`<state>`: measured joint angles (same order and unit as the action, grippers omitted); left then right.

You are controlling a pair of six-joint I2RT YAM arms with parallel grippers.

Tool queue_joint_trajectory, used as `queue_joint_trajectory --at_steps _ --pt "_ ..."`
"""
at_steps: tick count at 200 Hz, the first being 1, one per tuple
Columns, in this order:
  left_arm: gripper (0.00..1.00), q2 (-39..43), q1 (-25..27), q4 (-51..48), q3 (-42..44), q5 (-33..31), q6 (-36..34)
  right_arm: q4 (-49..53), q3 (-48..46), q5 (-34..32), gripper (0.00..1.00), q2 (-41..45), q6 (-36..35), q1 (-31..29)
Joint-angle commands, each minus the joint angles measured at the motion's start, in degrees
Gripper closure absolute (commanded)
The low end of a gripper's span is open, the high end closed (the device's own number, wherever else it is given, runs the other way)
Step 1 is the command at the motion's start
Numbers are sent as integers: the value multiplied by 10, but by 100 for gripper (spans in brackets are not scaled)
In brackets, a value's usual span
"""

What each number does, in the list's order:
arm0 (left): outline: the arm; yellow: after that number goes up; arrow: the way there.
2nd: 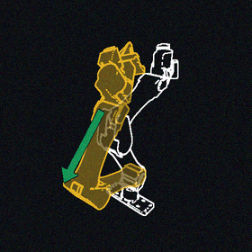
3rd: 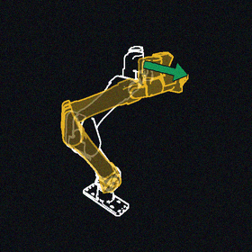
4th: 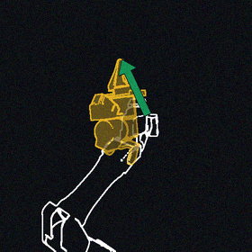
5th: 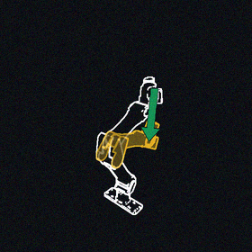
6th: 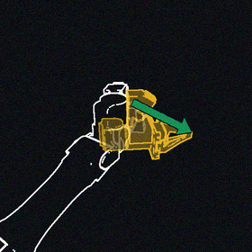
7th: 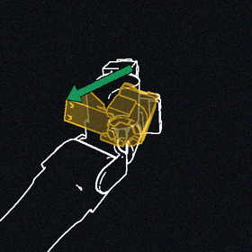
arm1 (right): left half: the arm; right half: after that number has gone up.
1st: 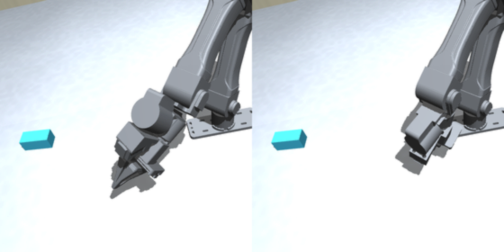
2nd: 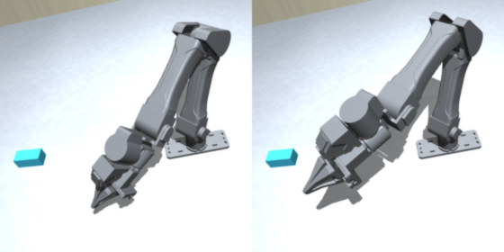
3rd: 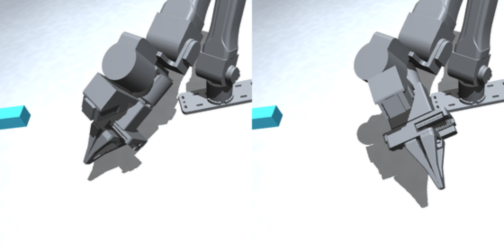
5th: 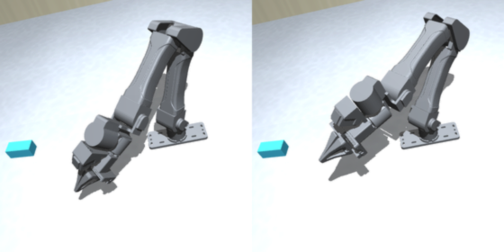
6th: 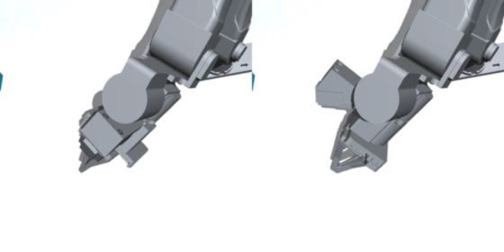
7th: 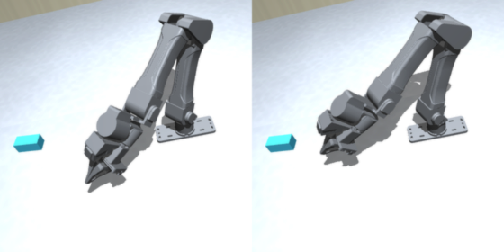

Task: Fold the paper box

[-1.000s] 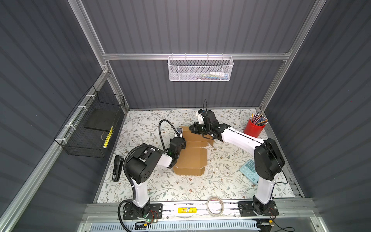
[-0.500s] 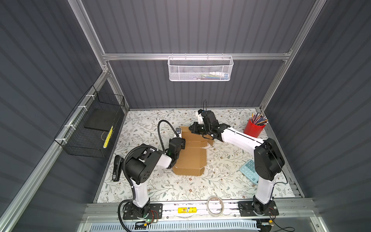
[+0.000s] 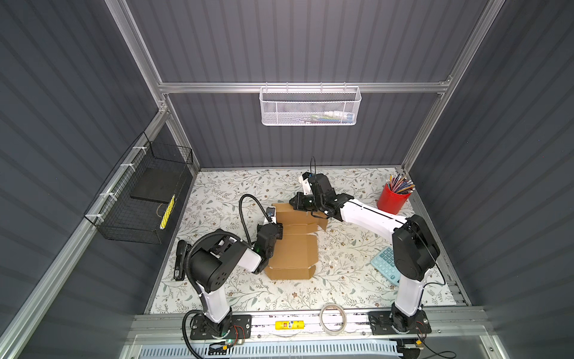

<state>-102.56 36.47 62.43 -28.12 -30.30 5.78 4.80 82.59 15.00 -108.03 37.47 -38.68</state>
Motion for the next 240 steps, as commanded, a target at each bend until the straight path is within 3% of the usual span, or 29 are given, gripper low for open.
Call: queue_joint_trajectory --at_steps 1,26,63,90,150,171,187,240 --pt "100 -5 5 26 17 -24 5 18 -14 -1 96 2 -6 -9" --pt "100 -12 5 50 24 -35 4 16 -19 -2 97 -2 0 -11" --pt "83 -13 5 56 22 -50 -3 16 -19 -1 97 -5 1 -12" --pt "76 -15 5 67 22 -60 -6 16 -22 -1 97 -7 3 -14" --pt "71 -10 5 82 13 -73 -22 11 -32 -2 97 -5 7 -15" --pt "71 -7 5 86 10 -77 -27 9 -31 0 97 -7 8 -15" --pt "79 -8 5 88 9 -80 -32 8 -29 2 97 -9 9 -15" --pt "93 -14 6 96 6 -80 -39 9 -27 5 97 -11 10 -15"
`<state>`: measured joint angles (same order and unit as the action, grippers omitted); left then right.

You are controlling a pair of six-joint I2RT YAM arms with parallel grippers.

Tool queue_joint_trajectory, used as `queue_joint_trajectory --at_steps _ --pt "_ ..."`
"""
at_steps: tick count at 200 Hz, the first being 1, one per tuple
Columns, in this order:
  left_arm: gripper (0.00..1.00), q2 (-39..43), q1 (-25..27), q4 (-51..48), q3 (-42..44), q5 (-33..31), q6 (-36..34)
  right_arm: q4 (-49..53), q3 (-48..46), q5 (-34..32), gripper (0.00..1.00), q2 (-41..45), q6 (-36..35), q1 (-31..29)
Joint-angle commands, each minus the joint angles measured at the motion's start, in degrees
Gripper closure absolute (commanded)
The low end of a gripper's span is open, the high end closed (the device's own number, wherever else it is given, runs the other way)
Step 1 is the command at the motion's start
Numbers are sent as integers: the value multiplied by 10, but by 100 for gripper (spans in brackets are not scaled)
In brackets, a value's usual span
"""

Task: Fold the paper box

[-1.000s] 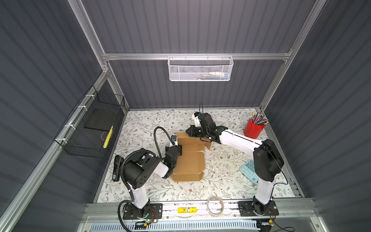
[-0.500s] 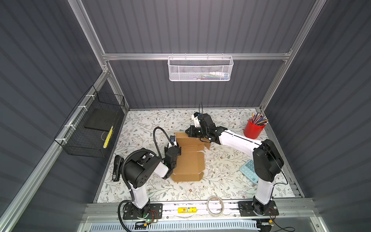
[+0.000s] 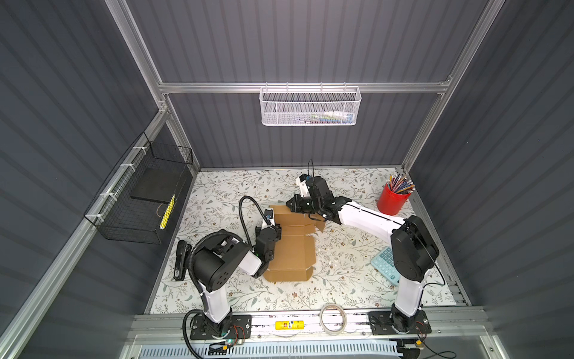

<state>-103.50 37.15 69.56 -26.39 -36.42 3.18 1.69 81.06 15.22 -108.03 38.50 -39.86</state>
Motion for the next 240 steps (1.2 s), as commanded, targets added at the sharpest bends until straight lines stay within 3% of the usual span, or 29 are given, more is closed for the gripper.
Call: queue_joint_trajectory --at_steps 1,31,84,102,125,179,200,240 --pt "94 -5 -1 24 -11 -19 -14 40 -11 2 97 -11 0 -3" --pt "100 -4 -1 26 -11 -17 -16 40 -12 2 97 -10 1 -3" --pt "100 -5 -1 18 -13 -10 -12 41 -9 3 97 -12 1 -4" --pt "86 -9 -1 16 -6 -10 2 40 -8 3 97 -12 2 -4" --pt "76 -16 -1 15 6 -8 24 39 -8 3 97 -12 2 -4" --pt "66 -36 -1 29 15 -18 42 37 -11 5 97 -12 2 -4" --pt "67 -47 -1 32 8 -20 40 35 -11 4 97 -11 3 -5" --pt "84 -61 -1 38 0 -25 38 35 -12 3 97 -10 3 -5"
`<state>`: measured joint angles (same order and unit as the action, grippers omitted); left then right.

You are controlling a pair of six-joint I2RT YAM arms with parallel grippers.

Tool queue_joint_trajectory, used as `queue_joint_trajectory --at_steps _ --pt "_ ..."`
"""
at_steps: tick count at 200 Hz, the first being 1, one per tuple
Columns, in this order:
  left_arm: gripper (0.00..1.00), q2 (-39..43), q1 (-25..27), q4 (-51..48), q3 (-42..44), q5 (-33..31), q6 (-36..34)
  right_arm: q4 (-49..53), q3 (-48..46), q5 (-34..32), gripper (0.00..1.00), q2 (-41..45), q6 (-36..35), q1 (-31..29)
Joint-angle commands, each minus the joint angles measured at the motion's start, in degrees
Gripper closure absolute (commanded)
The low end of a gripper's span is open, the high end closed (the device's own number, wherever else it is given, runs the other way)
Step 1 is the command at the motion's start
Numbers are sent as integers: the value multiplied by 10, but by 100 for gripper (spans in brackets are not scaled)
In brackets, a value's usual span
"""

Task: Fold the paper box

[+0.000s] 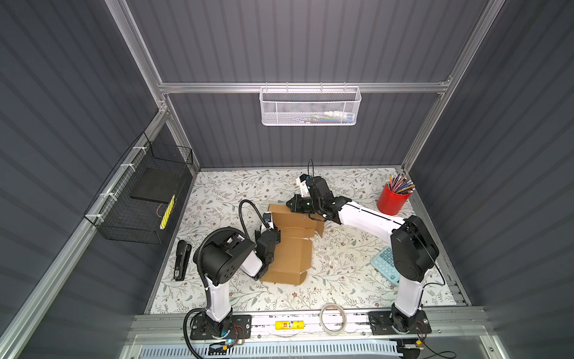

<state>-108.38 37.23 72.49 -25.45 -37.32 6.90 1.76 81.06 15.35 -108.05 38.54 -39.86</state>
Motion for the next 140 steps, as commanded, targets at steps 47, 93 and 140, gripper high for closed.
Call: queue_joint_trajectory --at_steps 47,93,140 --pt "94 -15 -2 13 -10 -19 -2 33 -12 2 97 -10 3 -5" --pt "96 -11 -2 14 -12 -12 -7 33 -12 1 97 -12 1 -6" --pt "57 23 -2 6 2 -11 3 29 -13 1 97 -13 2 -6"
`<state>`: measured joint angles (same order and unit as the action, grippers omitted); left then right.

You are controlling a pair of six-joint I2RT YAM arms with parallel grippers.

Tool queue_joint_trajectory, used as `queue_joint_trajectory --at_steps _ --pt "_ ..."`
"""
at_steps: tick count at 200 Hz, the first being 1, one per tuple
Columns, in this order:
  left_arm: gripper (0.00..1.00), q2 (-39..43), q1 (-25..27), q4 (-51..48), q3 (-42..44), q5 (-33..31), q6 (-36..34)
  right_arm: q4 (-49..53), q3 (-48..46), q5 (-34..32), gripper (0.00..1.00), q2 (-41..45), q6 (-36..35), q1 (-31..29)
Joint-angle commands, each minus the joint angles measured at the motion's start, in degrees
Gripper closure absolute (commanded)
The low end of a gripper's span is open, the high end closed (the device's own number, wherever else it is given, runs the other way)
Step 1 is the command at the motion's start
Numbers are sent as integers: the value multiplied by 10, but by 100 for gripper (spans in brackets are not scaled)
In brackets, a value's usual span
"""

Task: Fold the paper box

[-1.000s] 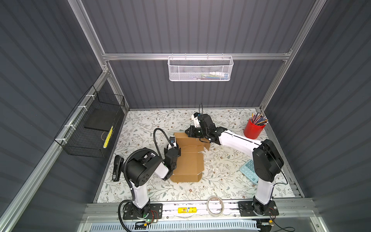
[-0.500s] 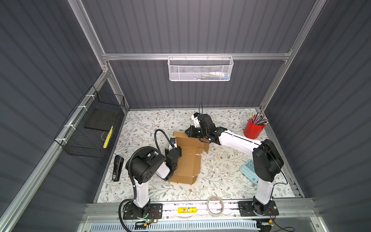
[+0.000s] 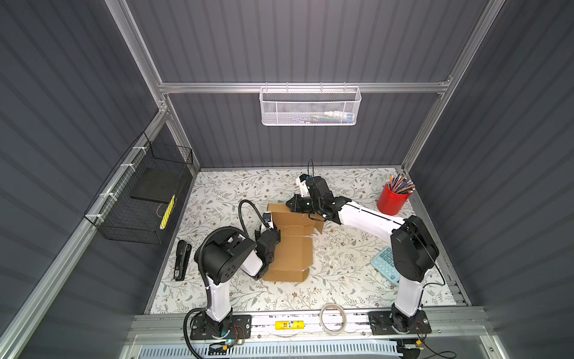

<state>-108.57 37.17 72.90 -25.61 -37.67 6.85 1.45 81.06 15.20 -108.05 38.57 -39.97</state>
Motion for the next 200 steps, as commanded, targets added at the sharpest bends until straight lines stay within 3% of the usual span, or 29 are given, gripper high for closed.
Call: queue_joint_trajectory --at_steps 1,30,87,135,200 --pt "56 26 -2 1 4 -8 4 32 -13 3 97 -13 3 -5" --pt "47 49 -2 -1 15 -3 9 32 -11 4 97 -15 3 -5" --pt "44 96 -4 -8 39 33 13 33 -11 1 97 -10 1 -5" --pt "36 45 -24 147 85 72 6 24 -12 3 96 -9 2 -4" --pt "38 34 -27 146 56 81 -36 22 -6 9 96 -10 -1 -2"
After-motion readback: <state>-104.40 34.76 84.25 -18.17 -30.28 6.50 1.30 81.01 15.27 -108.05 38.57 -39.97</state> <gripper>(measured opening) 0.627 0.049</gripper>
